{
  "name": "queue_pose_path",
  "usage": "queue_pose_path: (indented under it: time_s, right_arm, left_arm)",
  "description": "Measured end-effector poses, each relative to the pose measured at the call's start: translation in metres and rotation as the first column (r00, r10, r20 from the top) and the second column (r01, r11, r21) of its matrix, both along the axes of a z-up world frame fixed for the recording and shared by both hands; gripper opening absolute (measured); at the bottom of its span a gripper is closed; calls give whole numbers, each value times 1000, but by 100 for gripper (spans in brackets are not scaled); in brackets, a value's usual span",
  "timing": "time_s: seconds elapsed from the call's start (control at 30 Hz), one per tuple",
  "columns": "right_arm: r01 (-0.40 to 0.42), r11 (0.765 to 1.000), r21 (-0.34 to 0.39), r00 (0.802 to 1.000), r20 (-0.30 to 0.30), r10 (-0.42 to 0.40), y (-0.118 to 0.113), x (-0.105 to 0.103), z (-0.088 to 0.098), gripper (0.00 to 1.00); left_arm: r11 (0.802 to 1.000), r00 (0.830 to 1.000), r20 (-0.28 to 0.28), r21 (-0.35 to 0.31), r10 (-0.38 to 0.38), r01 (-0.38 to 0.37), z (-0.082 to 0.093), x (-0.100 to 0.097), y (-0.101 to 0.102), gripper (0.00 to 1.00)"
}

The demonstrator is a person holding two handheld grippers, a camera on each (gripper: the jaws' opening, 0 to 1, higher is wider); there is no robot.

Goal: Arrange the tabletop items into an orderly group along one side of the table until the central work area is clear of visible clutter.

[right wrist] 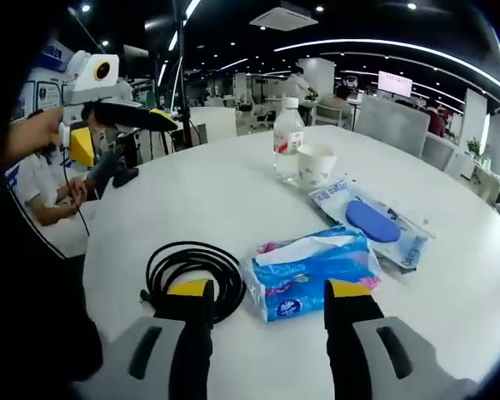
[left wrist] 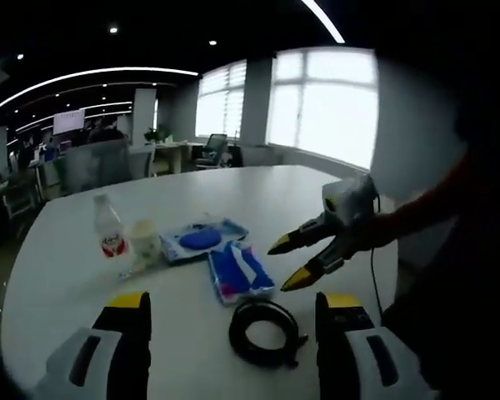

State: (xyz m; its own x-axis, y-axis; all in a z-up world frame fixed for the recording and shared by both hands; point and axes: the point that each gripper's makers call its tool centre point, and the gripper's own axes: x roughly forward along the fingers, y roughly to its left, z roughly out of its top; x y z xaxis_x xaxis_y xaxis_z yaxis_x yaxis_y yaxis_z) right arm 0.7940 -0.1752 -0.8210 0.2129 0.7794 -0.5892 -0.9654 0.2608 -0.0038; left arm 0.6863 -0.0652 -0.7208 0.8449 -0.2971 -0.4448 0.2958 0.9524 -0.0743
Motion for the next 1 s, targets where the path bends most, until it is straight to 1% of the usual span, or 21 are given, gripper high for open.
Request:
queue_pose_path:
  time_s: [0.07, 0.2, 0.23, 0.3, 0.37, 0.43, 0.6, 0.67, 0.7, 0.83, 0.97, 1.0]
  right_arm:
    - [28, 1000, 6, 1000, -14, -28, 4, 4, 0, 48]
    - [15, 1000, -1, 1000, -11, -15, 14, 3, -3, 46]
    - [-6, 1000, -9, 1000, -8, 5, 19, -1, -7, 45]
    - [-22, 1000, -17, 1000, -8, 22, 24, -3, -14, 40]
    - [-29, 999, -33, 1000, 9, 29, 26, -4, -18, 36]
    - [-39, 998, -52, 999, 20, 40, 25, -3, -26, 35]
    - [-32, 998, -56, 999, 26, 34, 23, 0, -27, 24]
    - [-36, 998, -57, 999, 16, 37, 24, -1, -28, 24]
    - [-40, 997, -63, 999, 2, 40, 24, -3, -30, 23]
    - [-50, 997, -65, 999, -8, 49, 31, -7, -33, 22]
    - [-35, 997, -68, 999, -20, 34, 33, -5, -40, 19]
    - [-10, 998, -70, 999, -54, 6, 32, -4, -44, 18]
  left_arm:
    - [1000, 1000, -9, 10, 1, -1, -3, -6, 0, 79]
    - [1000, 1000, -9, 7, 15, -15, -4, -12, 4, 78]
    - [1000, 1000, -9, 0, 23, -23, -4, -14, 5, 77]
    - [1000, 1000, -13, -1, 29, -29, -5, -18, 6, 76]
    - [999, 999, -12, 1, 37, -37, -5, -22, 7, 75]
    - [999, 999, -17, -3, 45, -46, -7, -25, 9, 74]
    - [998, 997, -34, -1, 69, -69, -11, -36, 15, 72]
    - [997, 996, -42, -1, 76, -76, -13, -39, 16, 71]
    - [997, 996, -49, 0, 80, -80, -14, -42, 17, 71]
    - [996, 994, -55, 0, 92, -92, -17, -49, 21, 70]
    - [995, 993, -62, 2, 98, -98, -18, -53, 22, 69]
    - [995, 993, -60, 1, 99, -100, -18, -55, 22, 69]
